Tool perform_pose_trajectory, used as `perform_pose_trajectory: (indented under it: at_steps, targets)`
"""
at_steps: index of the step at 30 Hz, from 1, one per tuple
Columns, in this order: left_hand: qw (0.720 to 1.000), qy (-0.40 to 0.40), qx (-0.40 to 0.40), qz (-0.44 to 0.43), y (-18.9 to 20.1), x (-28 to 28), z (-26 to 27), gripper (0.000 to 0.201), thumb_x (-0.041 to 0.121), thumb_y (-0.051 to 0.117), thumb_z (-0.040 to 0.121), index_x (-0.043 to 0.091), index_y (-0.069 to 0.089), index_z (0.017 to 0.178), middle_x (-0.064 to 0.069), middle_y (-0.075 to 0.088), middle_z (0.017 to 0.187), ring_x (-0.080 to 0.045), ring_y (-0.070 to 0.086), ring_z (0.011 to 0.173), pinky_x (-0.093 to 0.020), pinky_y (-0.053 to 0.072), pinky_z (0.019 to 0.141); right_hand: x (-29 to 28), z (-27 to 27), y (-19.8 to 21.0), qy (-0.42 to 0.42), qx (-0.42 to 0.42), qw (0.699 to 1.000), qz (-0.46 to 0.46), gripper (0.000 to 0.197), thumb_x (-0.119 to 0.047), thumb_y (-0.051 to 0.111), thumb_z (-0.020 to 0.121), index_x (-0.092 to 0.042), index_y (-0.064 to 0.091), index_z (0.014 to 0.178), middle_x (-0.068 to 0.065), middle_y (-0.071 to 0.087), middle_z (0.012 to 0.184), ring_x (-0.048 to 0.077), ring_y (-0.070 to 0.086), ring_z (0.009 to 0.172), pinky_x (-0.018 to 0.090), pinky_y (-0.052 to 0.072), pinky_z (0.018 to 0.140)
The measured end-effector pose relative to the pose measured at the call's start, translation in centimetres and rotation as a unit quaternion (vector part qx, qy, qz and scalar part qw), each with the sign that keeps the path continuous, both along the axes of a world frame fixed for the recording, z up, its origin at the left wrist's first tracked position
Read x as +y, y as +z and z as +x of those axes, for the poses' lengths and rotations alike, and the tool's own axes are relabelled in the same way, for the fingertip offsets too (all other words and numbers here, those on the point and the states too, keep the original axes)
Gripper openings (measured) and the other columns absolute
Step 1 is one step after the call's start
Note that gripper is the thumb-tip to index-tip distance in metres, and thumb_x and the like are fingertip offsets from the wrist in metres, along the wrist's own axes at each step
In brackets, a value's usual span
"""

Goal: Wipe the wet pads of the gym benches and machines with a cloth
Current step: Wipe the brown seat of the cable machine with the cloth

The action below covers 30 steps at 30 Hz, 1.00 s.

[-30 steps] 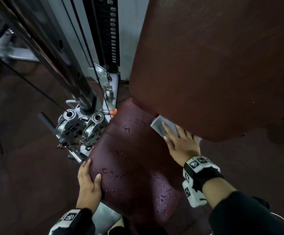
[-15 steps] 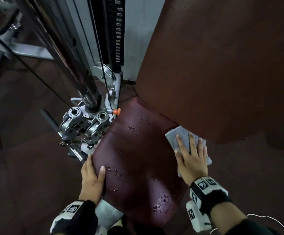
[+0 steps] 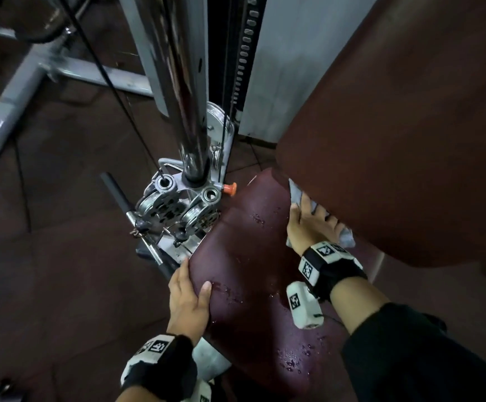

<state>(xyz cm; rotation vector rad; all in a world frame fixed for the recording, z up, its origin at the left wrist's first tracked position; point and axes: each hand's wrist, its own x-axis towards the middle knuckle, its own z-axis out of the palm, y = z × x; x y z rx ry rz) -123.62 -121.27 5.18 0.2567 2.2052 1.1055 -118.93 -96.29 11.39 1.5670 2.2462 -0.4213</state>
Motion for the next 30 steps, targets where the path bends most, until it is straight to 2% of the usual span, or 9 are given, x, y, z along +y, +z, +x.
perform_pose_trajectory:
  at_steps: [5,10,13,15,18,21,25,28,30]
  targets:
    - [1.0,0.003,-0.004,-0.009,0.2,0.2,-0.1,0.077,0.04,0.049,0.083,0.016,0.018,0.15,-0.016,0.022,0.149,-0.025,0.022,0.139,-0.026,0.013,0.112,-0.2,-4.9,-1.0,0.138,0.051,0.989,0.034,0.051,-0.043,0.022,0.1,-0.04,0.008,0.149,0.002,0.012,0.158,0.037,0.024,0.135,0.049,0.015,0.111]
    - [1.0,-0.001,-0.008,0.002,0.1,0.0,-0.1,0.073,0.034,0.053,0.088,0.02,0.016,0.15,-0.013,0.019,0.15,-0.024,0.021,0.14,-0.036,0.015,0.118,-2.0,-6.9,-2.5,0.363,0.068,0.929,0.024,0.044,-0.042,0.032,0.097,-0.044,0.035,0.141,-0.008,0.009,0.159,0.033,0.0,0.145,0.046,-0.01,0.114]
    - [1.0,0.002,-0.012,0.009,0.0,-0.1,-0.1,0.083,0.051,0.047,0.079,0.021,0.016,0.15,-0.012,0.021,0.15,-0.023,0.022,0.139,-0.039,0.016,0.118,-2.5,-3.3,-2.6,0.426,0.128,0.896,0.016,0.047,-0.044,0.03,0.092,-0.042,0.044,0.137,-0.005,0.027,0.155,0.036,0.016,0.143,0.048,0.002,0.114]
    - [1.0,0.007,-0.01,0.013,-0.1,0.0,-0.1,0.093,0.062,0.037,0.07,0.02,0.017,0.15,-0.013,0.022,0.149,-0.022,0.022,0.139,-0.037,0.016,0.118,-1.6,-0.1,-2.7,0.453,0.119,0.883,0.018,0.047,-0.043,0.032,0.092,-0.043,0.038,0.139,-0.006,0.024,0.156,0.032,0.014,0.144,0.049,0.009,0.115]
    - [1.0,0.009,-0.004,0.013,-0.2,0.0,-0.1,0.096,0.064,0.033,0.067,0.018,0.018,0.15,-0.015,0.023,0.149,-0.024,0.023,0.139,-0.034,0.015,0.117,0.5,3.3,-2.2,0.394,0.116,0.912,-0.002,0.049,-0.044,0.026,0.094,-0.05,0.022,0.142,-0.01,0.011,0.158,0.03,0.012,0.144,0.054,0.017,0.114]
    - [1.0,0.011,-0.009,0.016,-0.2,0.0,0.0,0.096,0.065,0.033,0.066,0.02,0.017,0.15,-0.014,0.022,0.15,-0.024,0.023,0.139,-0.038,0.017,0.117,1.6,3.0,-1.4,0.266,0.088,0.96,0.018,0.049,-0.043,0.023,0.098,-0.052,0.009,0.145,-0.012,0.0,0.159,0.03,0.023,0.139,0.046,0.02,0.113]
    - [1.0,0.016,-0.005,0.021,-0.3,0.1,0.0,0.093,0.062,0.037,0.069,0.019,0.018,0.149,-0.013,0.022,0.15,-0.023,0.023,0.139,-0.037,0.017,0.117,1.7,-2.3,-0.9,0.168,0.088,0.982,0.001,0.051,-0.038,0.026,0.1,-0.046,0.007,0.147,0.002,0.016,0.157,0.033,0.033,0.134,0.044,0.025,0.109]
    - [1.0,0.016,-0.003,0.022,-0.3,0.0,0.1,0.085,0.053,0.043,0.075,0.02,0.018,0.149,-0.013,0.022,0.15,-0.022,0.022,0.139,-0.034,0.015,0.117,1.8,-5.9,-1.4,0.182,0.073,0.98,-0.017,0.049,-0.037,0.027,0.101,-0.045,0.013,0.147,-0.002,0.005,0.159,0.035,0.027,0.137,0.046,0.021,0.111]
    - [1.0,0.012,-0.005,0.024,-0.3,0.0,0.1,0.091,0.061,0.038,0.071,0.02,0.017,0.15,-0.012,0.021,0.15,-0.022,0.022,0.139,-0.033,0.015,0.116,1.0,-6.9,-1.6,0.258,0.058,0.964,0.02,0.046,-0.036,0.031,0.099,-0.043,0.025,0.145,-0.004,0.0,0.16,0.036,0.015,0.141,0.049,0.013,0.113]
